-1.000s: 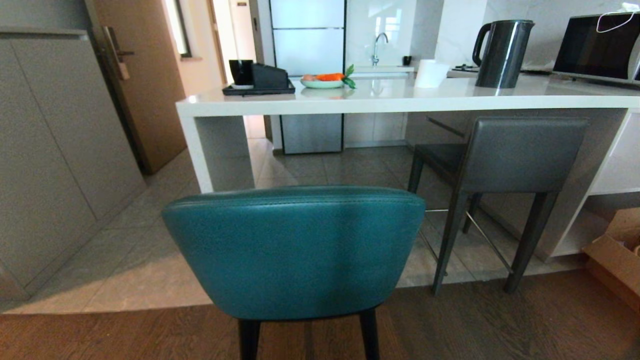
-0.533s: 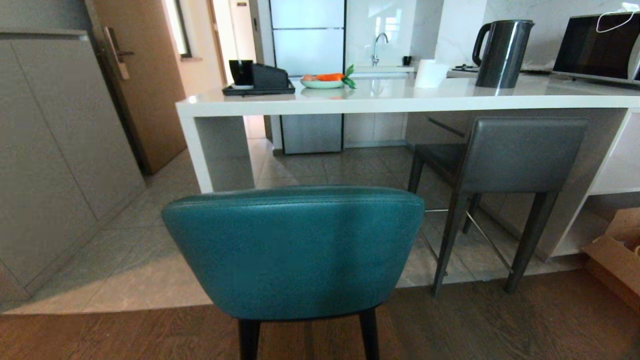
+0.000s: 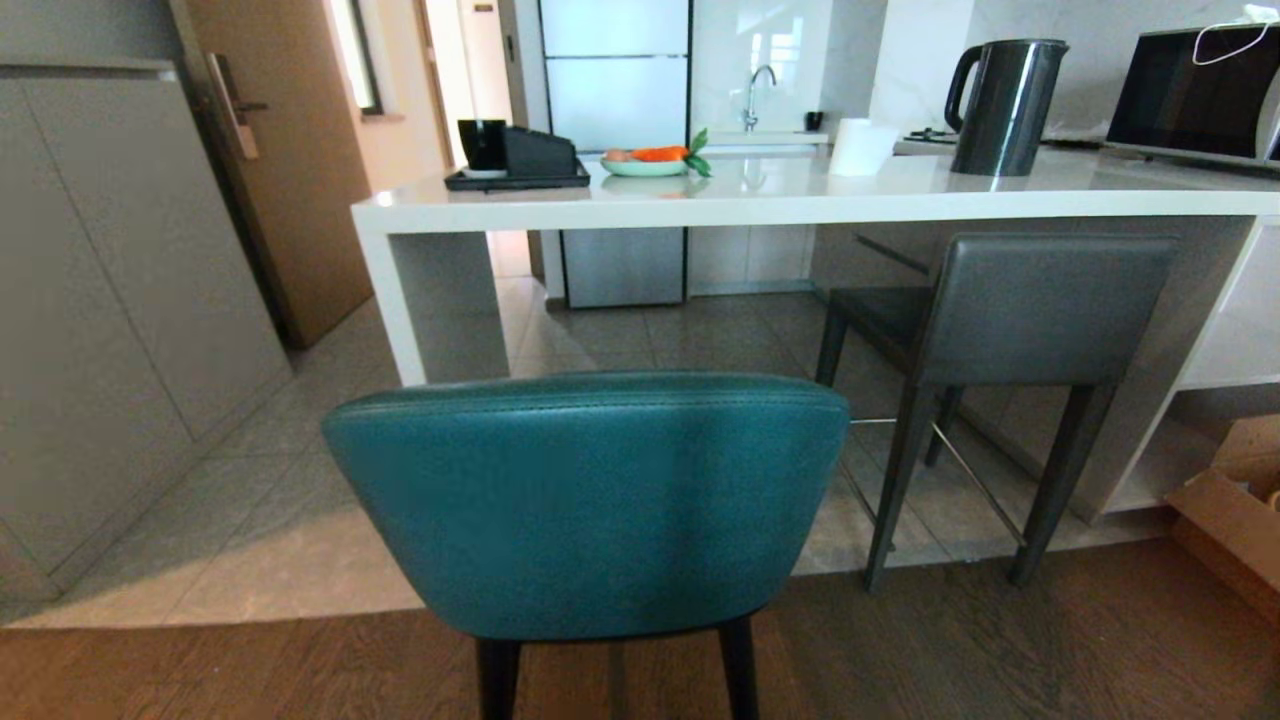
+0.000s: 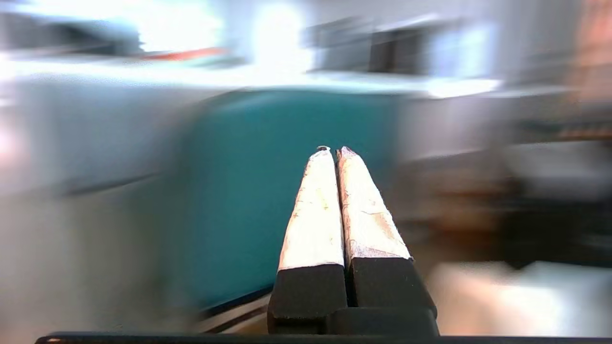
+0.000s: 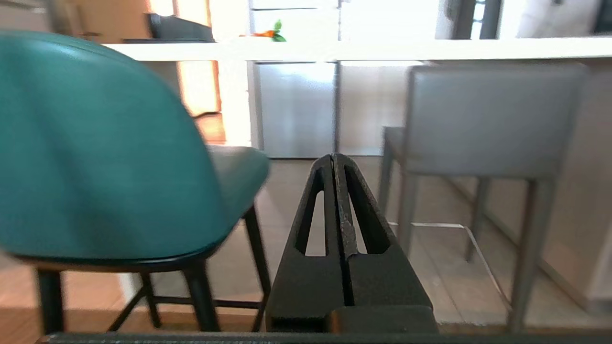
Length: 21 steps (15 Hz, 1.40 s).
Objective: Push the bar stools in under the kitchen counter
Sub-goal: Pull the gray chair out from under the dining table
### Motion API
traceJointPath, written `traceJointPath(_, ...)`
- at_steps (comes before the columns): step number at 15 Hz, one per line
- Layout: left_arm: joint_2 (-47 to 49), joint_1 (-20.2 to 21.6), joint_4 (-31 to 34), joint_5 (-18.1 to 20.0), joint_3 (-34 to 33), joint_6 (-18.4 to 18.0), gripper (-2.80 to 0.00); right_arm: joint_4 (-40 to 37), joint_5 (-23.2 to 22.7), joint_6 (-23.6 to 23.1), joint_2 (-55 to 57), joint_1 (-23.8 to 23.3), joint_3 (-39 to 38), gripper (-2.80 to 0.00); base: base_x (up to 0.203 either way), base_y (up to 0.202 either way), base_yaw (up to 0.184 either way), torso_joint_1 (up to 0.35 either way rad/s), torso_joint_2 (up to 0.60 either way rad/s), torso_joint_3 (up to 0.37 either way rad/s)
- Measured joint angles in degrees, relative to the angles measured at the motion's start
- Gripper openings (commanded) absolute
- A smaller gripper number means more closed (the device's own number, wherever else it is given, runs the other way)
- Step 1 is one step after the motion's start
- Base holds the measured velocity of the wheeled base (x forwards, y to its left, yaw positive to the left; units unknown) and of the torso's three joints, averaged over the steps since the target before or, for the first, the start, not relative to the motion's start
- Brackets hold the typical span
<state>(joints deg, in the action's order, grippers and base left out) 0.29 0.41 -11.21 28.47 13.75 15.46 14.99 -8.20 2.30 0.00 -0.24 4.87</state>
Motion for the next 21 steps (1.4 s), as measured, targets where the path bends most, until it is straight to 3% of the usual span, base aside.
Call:
traceJointPath(2,-0.2,0.0,7.4,-12.3,-1.2,-10.3,-2.8,2.2,2.0,-0.6,0.0,0.0,-3.2,-2.8,0.0,0.0,0.0,0.0,0.0,0.0)
traceJointPath(3,-0.2,0.0,8.8,-17.0,-2.8,-13.6,-2.8,2.2,3.1,-1.1,0.0,0.0,-4.0,-2.8,0.0,0.0,0.0,0.0,0.0,0.0)
traceJointPath(6,-0.2,0.0,7.2,-26.1,-9.2,-19.1,-2.8,0.9,5.9,-2.1,0.0,0.1,-4.8,-2.8,0.0,0.0,0.0,0.0,0.0,0.0)
traceJointPath(8,-0.3,-0.1,5.3,-27.0,-12.5,-21.2,-2.8,-1.2,6.8,-6.6,0.0,0.1,-4.8,-2.8,0.0,0.0,0.0,0.0,0.0,0.0)
traceJointPath(10,-0.3,-0.1,7.1,-27.0,-13.4,-19.3,-2.8,-5.2,6.8,-9.5,0.0,0.1,-4.9,-2.8,0.0,0.0,0.0,0.0,0.0,0.0)
traceJointPath(14,-0.3,-0.2,7.7,-27.6,-13.7,-16.4,-2.8,-14.3,5.8,-9.9,0.0,0.1,-4.9,-2.8,0.0,0.0,0.0,0.0,0.0,0.0)
traceJointPath(16,-0.3,-0.2,8.4,-27.1,-13.7,-17.1,-2.8,-14.6,5.6,-9.5,0.0,0.1,-4.9,-2.8,0.0,0.0,0.0,0.0,0.0,0.0)
traceJointPath(18,-0.3,-0.3,11.8,-27.0,-13.6,-20.7,-2.8,-14.7,5.8,-9.5,0.0,0.1,-4.9,-2.8,0.0,0.0,0.0,0.0,0.0,0.0)
traceJointPath(21,-0.3,-0.4,12.4,-26.8,-13.4,-20.1,-2.8,-14.7,5.1,-10.6,0.0,0.1,-4.9,-2.8,0.0,0.0,0.0,0.0,0.0,0.0)
